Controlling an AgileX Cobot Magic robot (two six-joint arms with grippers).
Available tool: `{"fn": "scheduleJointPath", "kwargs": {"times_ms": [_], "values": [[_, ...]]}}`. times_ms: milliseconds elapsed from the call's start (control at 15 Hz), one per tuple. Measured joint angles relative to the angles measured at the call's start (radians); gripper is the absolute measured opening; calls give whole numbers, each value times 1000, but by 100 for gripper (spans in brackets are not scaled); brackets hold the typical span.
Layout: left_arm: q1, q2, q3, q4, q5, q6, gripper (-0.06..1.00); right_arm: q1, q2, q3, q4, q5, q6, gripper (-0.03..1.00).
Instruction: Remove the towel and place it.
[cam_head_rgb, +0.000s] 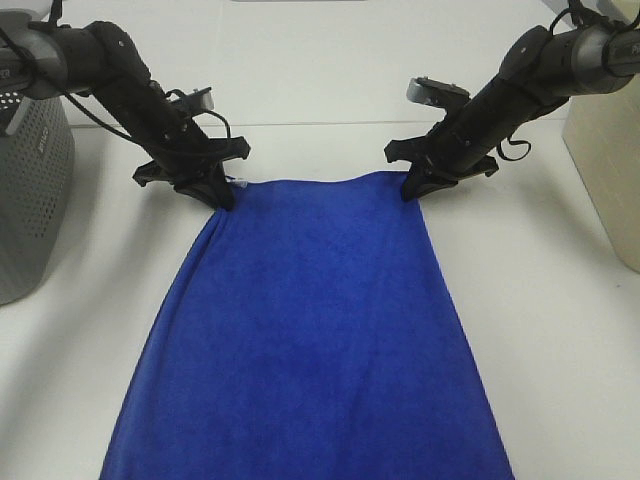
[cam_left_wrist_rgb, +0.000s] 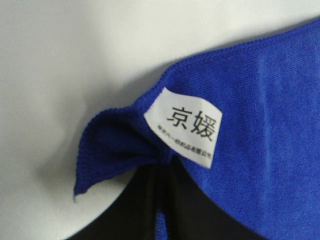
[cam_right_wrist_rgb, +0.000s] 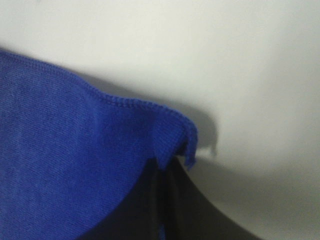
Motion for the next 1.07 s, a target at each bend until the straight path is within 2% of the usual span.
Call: {"fn": "scheduleJointPath", "kwargs": {"times_ms": [200,600,800,1067], "values": [[-1,17,-63,25,-98,3,1,0,-22,0,-6,-146,-102,1],[-2,17,-113,54,-360,44,1,0,-28,-6,-5,-395,-158,1],[-3,17,-113,54,-466,66,1,2,-24,-77,-1,-439,-161,1],[-3,17,-113,62,-583,83,1,3,26,-143,2,-444,-161,1]]}}
